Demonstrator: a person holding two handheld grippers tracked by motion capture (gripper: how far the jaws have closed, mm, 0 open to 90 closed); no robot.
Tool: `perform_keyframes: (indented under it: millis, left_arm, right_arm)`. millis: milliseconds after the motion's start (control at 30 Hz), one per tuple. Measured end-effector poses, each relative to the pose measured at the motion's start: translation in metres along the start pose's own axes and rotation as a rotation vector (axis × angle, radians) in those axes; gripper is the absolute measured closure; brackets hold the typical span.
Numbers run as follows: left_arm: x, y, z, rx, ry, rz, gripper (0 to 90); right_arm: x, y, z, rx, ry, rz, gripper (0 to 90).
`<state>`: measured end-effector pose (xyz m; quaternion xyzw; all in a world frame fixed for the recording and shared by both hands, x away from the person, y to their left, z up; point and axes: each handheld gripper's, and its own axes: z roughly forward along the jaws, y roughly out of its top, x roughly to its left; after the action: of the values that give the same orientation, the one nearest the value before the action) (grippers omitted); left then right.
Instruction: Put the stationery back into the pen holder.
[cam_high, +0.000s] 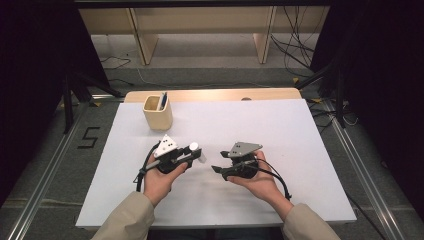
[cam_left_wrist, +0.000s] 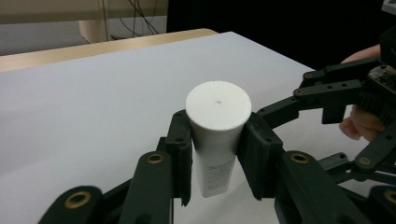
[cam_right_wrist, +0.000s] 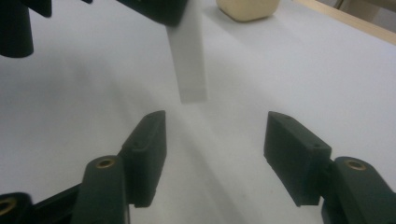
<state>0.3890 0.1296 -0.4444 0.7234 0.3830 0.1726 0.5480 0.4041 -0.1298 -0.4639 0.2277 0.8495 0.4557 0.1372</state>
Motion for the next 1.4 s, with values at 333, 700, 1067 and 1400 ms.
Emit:
perform_keyframes:
  millis: [333,700,1067,1400]
  left_arm:
    - [0.019,0.005,-0.016,-0.013,0.076,0.004,66.9]
    - [0.031,0.009,-0.026,-0.024,0.125,0.004,66.9]
    - [0.039,0.013,-0.032,-0.02,0.167,0.028,66.9]
    - [0.043,0.017,-0.036,-0.03,0.187,0.031,66.9]
  right_arm:
    - [-0.005,-0.005,-0.008,0.012,-0.012,0.042,32.4]
    - [-0.011,-0.015,-0.019,0.018,-0.022,0.08,28.9]
    - [-0.018,-0.029,-0.036,0.022,-0.031,0.133,26.6]
    - [-0.022,-0.038,-0.046,0.017,-0.046,0.154,25.6]
